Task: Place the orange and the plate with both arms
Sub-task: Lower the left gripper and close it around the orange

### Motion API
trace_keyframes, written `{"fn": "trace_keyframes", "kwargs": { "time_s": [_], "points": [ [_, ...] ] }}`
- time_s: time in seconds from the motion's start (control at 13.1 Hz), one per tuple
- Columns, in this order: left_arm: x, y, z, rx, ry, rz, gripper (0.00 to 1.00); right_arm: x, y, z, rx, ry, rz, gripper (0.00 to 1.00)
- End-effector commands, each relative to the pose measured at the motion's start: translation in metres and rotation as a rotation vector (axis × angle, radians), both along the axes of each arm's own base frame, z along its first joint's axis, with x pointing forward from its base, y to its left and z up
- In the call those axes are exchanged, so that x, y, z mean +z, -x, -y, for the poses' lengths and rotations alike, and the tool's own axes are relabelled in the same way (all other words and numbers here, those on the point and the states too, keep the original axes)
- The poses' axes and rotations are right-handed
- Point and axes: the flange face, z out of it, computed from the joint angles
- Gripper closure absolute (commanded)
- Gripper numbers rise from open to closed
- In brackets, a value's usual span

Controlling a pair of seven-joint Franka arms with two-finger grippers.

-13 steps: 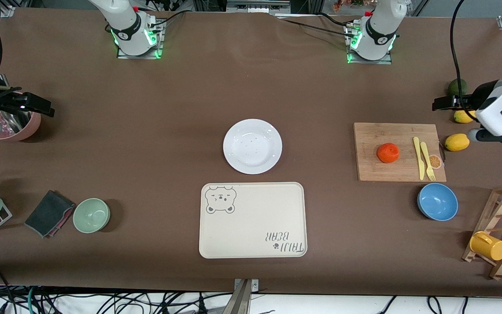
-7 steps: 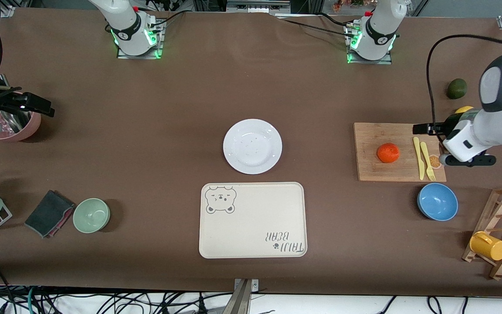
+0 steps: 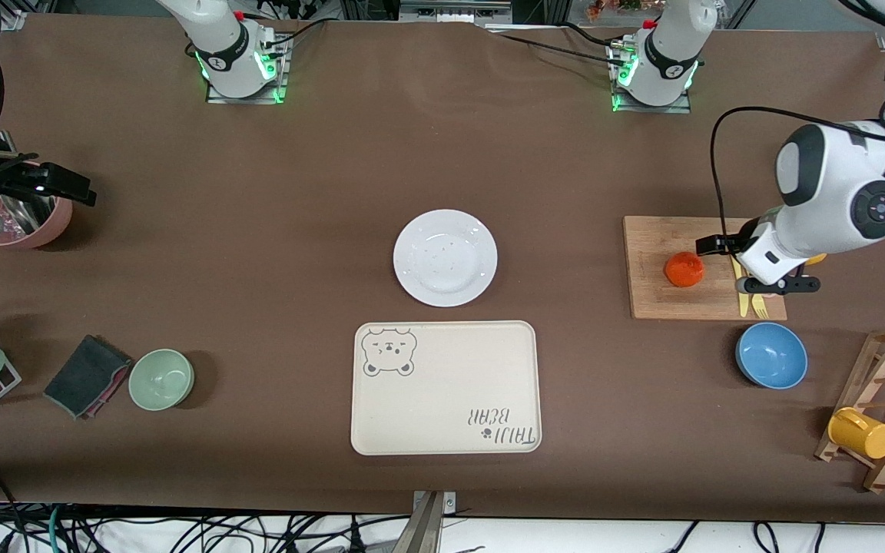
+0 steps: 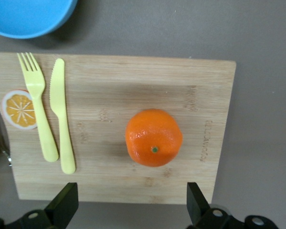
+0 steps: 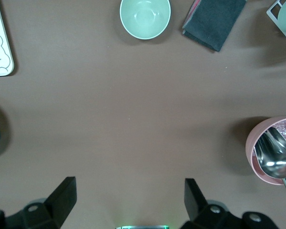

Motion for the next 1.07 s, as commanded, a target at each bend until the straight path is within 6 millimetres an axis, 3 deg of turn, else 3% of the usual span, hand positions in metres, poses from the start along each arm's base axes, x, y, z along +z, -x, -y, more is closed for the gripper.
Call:
{"fn": "trace_keyframes", "kwargs": {
  "time_s": [0.0, 0.23, 0.99],
  "points": [
    [-0.012, 0.021, 0.001, 0.017, 0.016, 0.064, 0.0, 0.002, 0.004, 0.001, -0.005, 0.003, -0.001, 0.0],
    [-0.034, 0.02, 0.003, 0.014, 0.01, 0.102, 0.0, 0.002, 0.004, 0.002, -0.004, 0.004, -0.001, 0.0],
    [-0.075, 0.011, 0.019, 0.056, 0.049, 0.14, 0.0, 0.001, 0.005, 0.001, -0.003, 0.002, -0.012, 0.0]
  ]
}}
